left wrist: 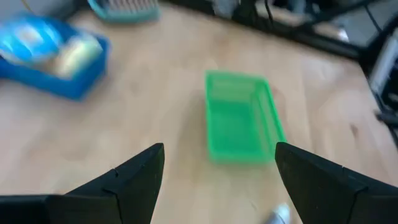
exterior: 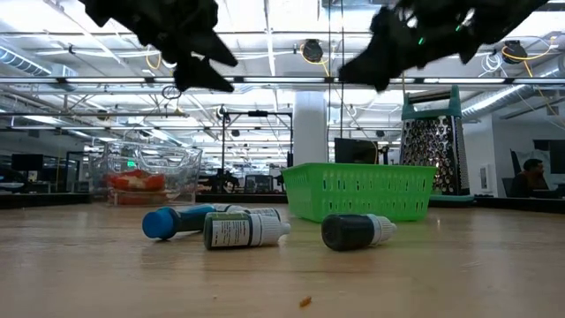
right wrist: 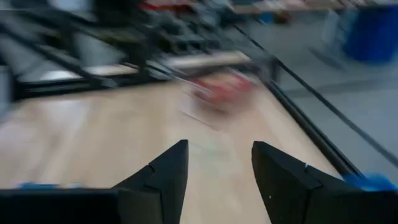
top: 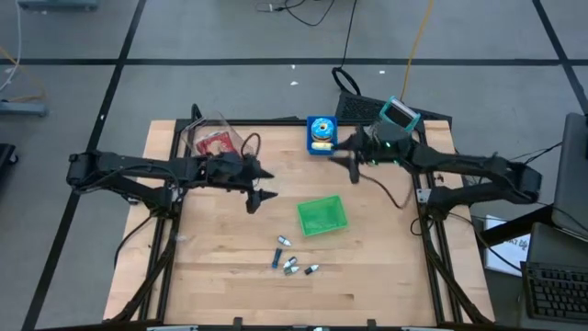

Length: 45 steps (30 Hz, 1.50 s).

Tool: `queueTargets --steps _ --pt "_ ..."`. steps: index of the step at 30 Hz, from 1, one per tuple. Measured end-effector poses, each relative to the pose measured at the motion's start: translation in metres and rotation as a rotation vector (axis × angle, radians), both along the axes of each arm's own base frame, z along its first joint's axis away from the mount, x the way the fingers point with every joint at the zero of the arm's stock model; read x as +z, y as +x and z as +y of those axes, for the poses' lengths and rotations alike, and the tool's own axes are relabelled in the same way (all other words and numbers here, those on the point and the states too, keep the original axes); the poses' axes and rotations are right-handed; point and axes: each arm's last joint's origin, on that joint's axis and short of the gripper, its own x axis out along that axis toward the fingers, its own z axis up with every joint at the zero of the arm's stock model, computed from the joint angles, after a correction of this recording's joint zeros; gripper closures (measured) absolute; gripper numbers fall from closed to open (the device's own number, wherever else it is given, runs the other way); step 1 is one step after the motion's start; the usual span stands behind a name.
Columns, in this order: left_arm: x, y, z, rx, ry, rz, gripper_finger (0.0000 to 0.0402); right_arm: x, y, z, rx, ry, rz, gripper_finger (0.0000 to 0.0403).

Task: Pick & Place Food Item
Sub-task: Put the blue food coloring bottle into the green bin

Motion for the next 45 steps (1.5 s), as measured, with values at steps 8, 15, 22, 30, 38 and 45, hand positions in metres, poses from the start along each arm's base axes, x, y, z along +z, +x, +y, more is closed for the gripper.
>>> queueTargets --steps 8,15,22,30,38,45 --pt "-0.033 0.009 -0.047 -0.161 -0.147 0.213 0.0092 0.021 0.0 0.065 0.107 -0.181 -0.074 0.0238" --pt "-0.059 0.015 -0.1 -0.185 -0.213 0.355 0.0092 0.023 0.0 0.099 0.12 -0.24 -0.082 0.0238" --pt "-0.089 0.026 -0.129 -0.057 -0.179 0.481 0.0092 0.023 -0.003 0.122 0.097 -0.295 -0.076 0.0238" --pt "-0.102 0.061 -0.145 0.116 -0.172 0.668 0.0092 0.023 -0.007 0.135 0.012 -0.318 -0.064 0.0238" --pt "-0.096 0.091 -0.158 0.165 -0.18 0.727 0.0092 0.024 -0.007 0.135 -0.05 -0.326 -0.066 0.0238" --pt "-0.117 0.093 -0.156 0.203 -0.259 0.853 0.0092 0.025 -0.007 0.135 -0.049 -0.341 -0.075 0.0238"
